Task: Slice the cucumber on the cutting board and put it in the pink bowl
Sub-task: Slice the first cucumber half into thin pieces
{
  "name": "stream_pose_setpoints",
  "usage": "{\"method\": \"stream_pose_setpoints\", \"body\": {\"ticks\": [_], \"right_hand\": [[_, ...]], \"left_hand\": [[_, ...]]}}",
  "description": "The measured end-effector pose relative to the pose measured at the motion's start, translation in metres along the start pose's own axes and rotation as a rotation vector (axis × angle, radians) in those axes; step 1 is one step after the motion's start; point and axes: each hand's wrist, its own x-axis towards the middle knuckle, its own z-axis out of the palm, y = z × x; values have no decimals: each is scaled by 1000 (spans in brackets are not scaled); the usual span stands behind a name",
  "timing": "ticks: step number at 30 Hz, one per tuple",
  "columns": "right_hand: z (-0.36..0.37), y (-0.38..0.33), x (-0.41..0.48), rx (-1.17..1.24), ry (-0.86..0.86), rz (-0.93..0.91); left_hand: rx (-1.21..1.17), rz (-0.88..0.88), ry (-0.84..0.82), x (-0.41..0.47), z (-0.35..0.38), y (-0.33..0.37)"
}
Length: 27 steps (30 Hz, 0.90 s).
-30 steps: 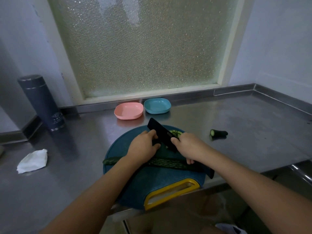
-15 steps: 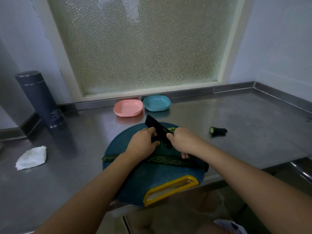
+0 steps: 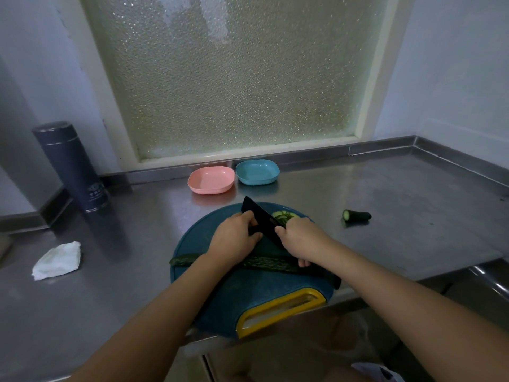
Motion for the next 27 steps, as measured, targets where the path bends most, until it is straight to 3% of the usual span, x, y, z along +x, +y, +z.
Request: {"method": "stream_pose_setpoints", "body": {"ticks": [14,27], "right_hand": [[-11,3,-10,-23,59,-137],[-8,-12,-8,-73,77,-110]], "left_hand": [[-21,-8,7,0,0,-2],[-7,4,12,1,1,-2]]}}
